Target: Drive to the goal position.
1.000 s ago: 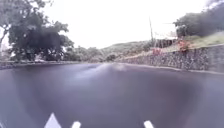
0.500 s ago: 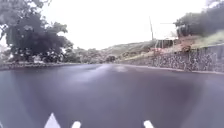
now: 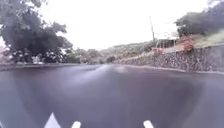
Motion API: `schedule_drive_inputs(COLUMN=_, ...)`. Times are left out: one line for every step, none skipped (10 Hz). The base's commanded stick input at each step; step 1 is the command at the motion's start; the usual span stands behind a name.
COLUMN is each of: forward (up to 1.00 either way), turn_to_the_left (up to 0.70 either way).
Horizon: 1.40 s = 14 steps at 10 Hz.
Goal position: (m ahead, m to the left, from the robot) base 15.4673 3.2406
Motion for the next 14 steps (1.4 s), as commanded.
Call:
schedule_drive_inputs(forward=0.70, turn_to_the_left=0.00)
schedule_drive_inputs(forward=0.70, turn_to_the_left=0.00)
schedule_drive_inputs(forward=0.70, turn_to_the_left=0.00)
schedule_drive_inputs(forward=0.70, turn_to_the_left=0.00)
schedule_drive_inputs(forward=0.70, turn_to_the_left=0.00)
schedule_drive_inputs(forward=0.70, turn_to_the_left=0.00)
schedule_drive_inputs(forward=0.70, turn_to_the_left=0.00)
schedule_drive_inputs(forward=0.70, turn_to_the_left=0.00)
schedule_drive_inputs(forward=0.70, turn_to_the_left=0.00)
schedule_drive_inputs(forward=0.70, turn_to_the_left=0.00)
schedule_drive_inputs(forward=0.70, turn_to_the_left=0.00)
schedule_drive_inputs(forward=0.70, turn_to_the_left=0.00)
schedule_drive_inputs(forward=0.70, turn_to_the_left=0.00)
schedule_drive_inputs(forward=0.70, turn_to_the_left=0.00)
